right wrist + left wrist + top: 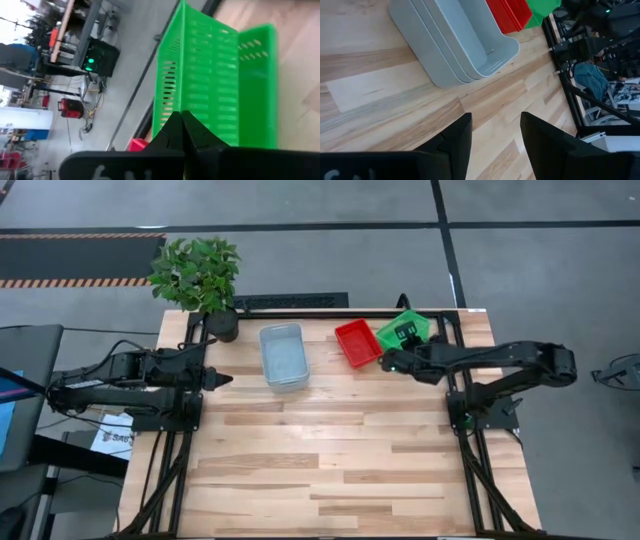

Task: Stack baskets by color
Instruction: Stack the left green bin on the green bins

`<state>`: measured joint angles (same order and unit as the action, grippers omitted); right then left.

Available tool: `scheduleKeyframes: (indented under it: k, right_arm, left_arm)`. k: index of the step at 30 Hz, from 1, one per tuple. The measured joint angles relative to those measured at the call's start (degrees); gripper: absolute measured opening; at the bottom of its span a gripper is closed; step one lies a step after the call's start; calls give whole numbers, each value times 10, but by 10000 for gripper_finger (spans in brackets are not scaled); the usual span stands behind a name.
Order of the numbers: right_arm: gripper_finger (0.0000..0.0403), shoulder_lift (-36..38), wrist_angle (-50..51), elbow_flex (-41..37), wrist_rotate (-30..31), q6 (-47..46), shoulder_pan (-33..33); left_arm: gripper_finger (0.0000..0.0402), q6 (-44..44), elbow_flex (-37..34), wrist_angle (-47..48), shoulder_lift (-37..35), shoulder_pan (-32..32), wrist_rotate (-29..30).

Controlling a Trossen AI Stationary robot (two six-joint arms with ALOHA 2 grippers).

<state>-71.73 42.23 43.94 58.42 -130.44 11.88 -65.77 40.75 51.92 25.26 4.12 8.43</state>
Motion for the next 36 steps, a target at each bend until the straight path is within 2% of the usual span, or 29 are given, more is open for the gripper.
scheduleKeyframes:
  k: [4,9,14,22,26,32,36]
  right_arm:
    - [1,-23,-25,-12,-13,0,2]
    - [28,-46,-36,-12,-20,1,2]
    - [76,-46,-39,-12,-29,16,2]
    - [178,-21,-38,-11,-30,34,-9]
    - [209,-17,-57,-11,-62,79,-12]
    - [214,1,-127,21,-57,216,-28]
    - [195,1,-122,27,-71,282,12]
  left_arm:
    - [155,2,0,0,0,0,0]
    - [155,4,0,0,0,0,0]
    - [155,6,0,0,0,0,0]
    - [155,17,0,0,0,0,-2]
    - [155,17,0,0,0,0,-2]
    - [155,16,0,0,0,0,-2]
    - [155,17,0,0,0,0,-2]
